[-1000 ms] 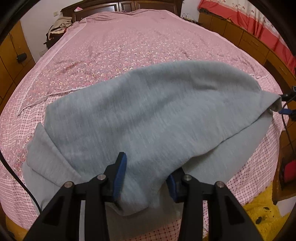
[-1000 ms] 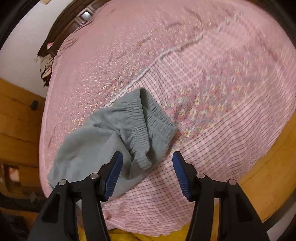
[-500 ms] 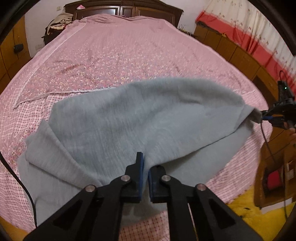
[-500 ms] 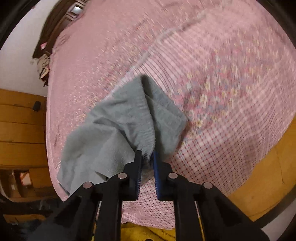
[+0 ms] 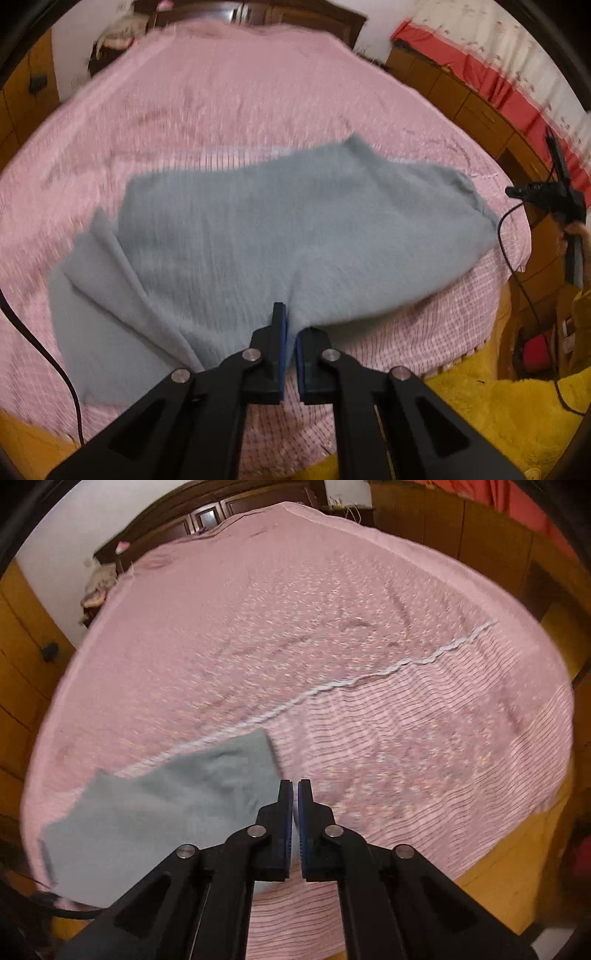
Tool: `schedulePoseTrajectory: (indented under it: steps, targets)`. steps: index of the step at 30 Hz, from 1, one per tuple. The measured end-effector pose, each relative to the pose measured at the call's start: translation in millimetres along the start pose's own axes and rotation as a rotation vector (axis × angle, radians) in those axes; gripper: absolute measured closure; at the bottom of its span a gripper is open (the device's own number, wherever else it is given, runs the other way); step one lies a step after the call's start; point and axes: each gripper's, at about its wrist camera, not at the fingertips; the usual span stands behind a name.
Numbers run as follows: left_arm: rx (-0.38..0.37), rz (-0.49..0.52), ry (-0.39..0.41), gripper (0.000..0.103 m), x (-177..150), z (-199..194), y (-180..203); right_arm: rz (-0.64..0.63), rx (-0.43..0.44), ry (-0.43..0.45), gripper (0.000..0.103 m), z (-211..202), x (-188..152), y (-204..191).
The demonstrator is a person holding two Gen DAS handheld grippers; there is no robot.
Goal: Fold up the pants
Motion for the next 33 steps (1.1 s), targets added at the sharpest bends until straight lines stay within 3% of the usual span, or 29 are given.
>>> schedulePoseTrajectory:
  steps: [2, 6, 8, 11, 15, 19, 25, 29, 33]
  targets:
    - [0.005, -0.019, -0.027, 0.099, -4, 9, -3, -0.016, -0.013, -0.033, 0.098, 11, -9, 5]
    - [0.012, -0.058, -0.047, 0.098, -6, 16, -9, -0.005, 0.043, -0.074, 0.098, 30, -29, 6]
    - [0.014, -0.077, -0.054, 0.094, -5, 15, -11, -0.021, 0.057, -0.067, 0.098, 35, -33, -1]
    - [0.013, -0.077, -0.041, 0.085, -7, 3, -15, -0.064, 0.000, -0.048, 0.096, 31, -34, -12]
    - [0.012, -0.118, -0.002, 0.079, -10, -20, -30, -0.108, -0.029, 0.003, 0.088, 17, -31, -30]
    - [0.077, -0.199, 0.069, 0.079, -14, -42, -57, -0.211, -0.035, 0.044, 0.083, 8, -25, -61]
    - [0.128, -0.354, 0.147, 0.078, -12, -58, -95, -0.405, 0.017, 0.025, 0.081, 20, -28, -129]
    - [0.076, -0.431, 0.185, 0.060, -2, -61, -104, -0.467, 0.091, -0.013, 0.080, 40, -36, -165]
    - [0.079, -0.413, 0.207, 0.055, 14, -57, -96, -0.496, 0.142, -0.047, 0.080, 53, -43, -190]
Point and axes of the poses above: each gripper's, at about its wrist camera, not at the fingertips, and z roughly the way its jaws point, y to its right, x to its top, and after that the axes turned 14 degrees about -z, right-handed
